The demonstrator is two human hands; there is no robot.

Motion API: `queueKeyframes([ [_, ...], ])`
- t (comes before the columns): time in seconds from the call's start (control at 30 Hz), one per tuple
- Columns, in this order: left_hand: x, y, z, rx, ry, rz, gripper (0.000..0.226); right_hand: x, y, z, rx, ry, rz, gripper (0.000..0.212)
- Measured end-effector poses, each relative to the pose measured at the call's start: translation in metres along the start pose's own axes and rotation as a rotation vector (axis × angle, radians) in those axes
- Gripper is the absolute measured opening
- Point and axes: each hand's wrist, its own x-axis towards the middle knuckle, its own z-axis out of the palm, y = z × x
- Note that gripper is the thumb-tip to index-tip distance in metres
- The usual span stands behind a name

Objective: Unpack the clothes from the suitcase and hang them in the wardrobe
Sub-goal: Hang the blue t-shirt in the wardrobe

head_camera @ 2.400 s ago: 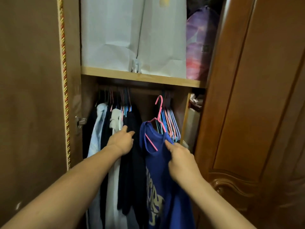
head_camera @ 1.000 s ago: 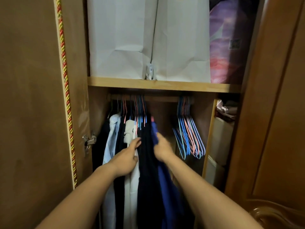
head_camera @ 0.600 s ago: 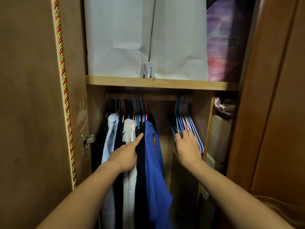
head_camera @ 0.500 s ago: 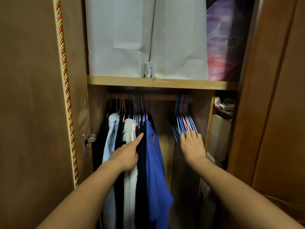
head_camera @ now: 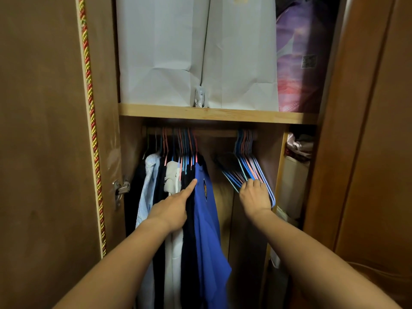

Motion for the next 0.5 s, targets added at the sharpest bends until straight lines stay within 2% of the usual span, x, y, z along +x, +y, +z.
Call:
queueKeyframes([
  [0.2,0.002,0.008,-0.007,0.04,-0.113,0.012,0.101,0.003,0.0,-0.005,-0.085,-0.044,0.035,0.039],
  [0.27,0.005,0.009,-0.006,0.064,-0.135,0.005,0.101,0.001,-0.001,-0.009,-0.014,-0.033,0.044,0.037],
  [0.33,0.009,0.009,-0.004,0.097,-0.155,0.002,0.102,0.001,-0.003,-0.014,0.181,-0.011,0.093,0.032],
  [0.43,0.012,0.01,0.002,0.143,-0.183,-0.024,0.1,0.006,-0.004,-0.023,0.628,0.015,0.237,0.023],
  [0.5,0.012,0.012,0.007,0.133,-0.18,-0.038,0.098,0.014,-0.004,-0.028,0.773,0.049,0.31,0.023],
])
